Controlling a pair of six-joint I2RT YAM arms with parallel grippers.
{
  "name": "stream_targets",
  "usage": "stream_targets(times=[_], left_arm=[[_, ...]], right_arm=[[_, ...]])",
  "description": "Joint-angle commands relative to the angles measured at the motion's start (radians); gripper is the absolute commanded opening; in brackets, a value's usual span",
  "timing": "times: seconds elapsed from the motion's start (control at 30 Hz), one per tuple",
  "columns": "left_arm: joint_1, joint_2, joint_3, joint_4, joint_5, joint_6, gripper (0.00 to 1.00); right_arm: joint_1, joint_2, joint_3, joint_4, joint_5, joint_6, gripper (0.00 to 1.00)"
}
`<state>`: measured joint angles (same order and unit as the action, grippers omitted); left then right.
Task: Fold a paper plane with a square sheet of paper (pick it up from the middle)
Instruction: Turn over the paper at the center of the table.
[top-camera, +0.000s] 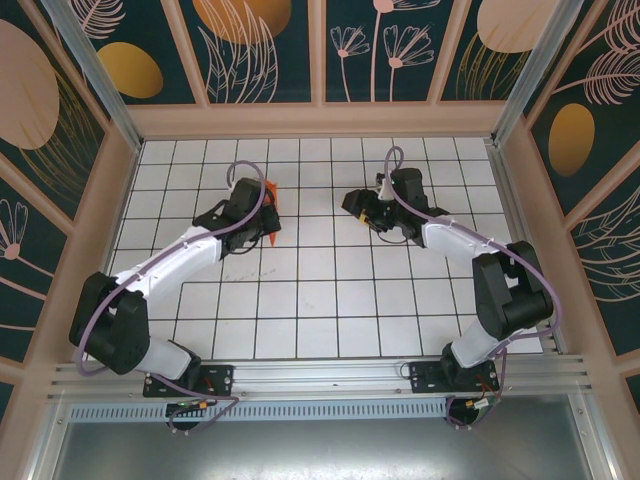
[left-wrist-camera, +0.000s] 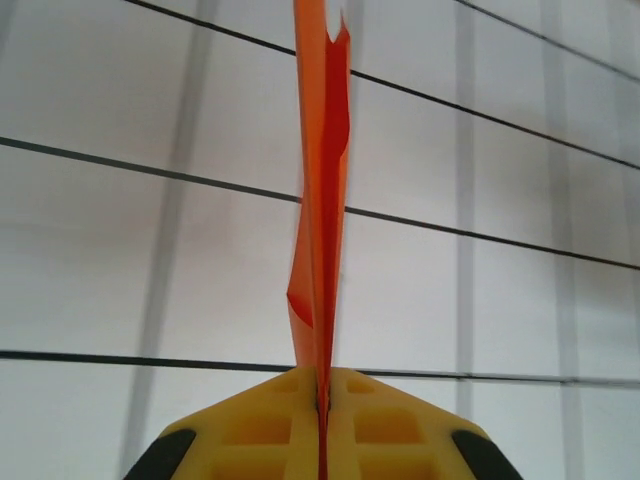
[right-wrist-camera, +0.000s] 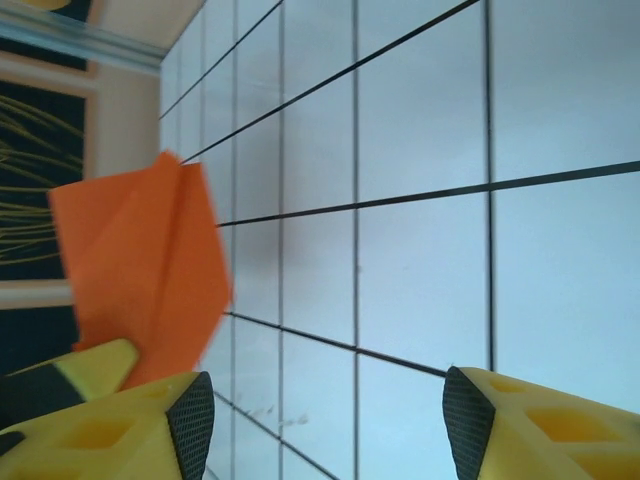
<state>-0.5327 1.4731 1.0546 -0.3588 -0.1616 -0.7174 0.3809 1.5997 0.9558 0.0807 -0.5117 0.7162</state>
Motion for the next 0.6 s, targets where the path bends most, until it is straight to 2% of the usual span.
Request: stream_targets(times=[0.0, 0.1, 0.23, 0.33, 0.43, 0.57], left_arm=[[-0.037, 0.083, 0.104, -0.354, -0.371, 0.051, 0.1], [-0.071, 0.199, 0.184, -0.472, -0.495, 0.043, 0.11], [-0.097, 0.325, 0.241, -0.481, -0.501, 0.048, 0.13], [-0.099, 0.367, 0.251, -0.393, -0.402, 0.065, 0.21], [-0.1, 0.356, 0.224, -0.238, -0.233, 0.111, 0.36], [-0.093, 0.303, 0.192, -0.141, -0.143, 0.139, 0.61]], right_arm=[[-0.003, -0.017, 0.039, -0.071, 0.096, -0.049, 0.65], [-0.008, -0.012, 0.04, -0.082, 0.117, -0.054, 0.65], [-0.017, -0.014, 0.03, -0.089, 0.123, -0.048, 0.65], [-0.02, -0.014, 0.019, -0.096, 0.127, -0.048, 0.65], [-0.022, -0.016, 0.004, -0.093, 0.126, -0.034, 0.64], [-0.017, -0.028, -0.057, 0.001, 0.065, 0.025, 0.61]])
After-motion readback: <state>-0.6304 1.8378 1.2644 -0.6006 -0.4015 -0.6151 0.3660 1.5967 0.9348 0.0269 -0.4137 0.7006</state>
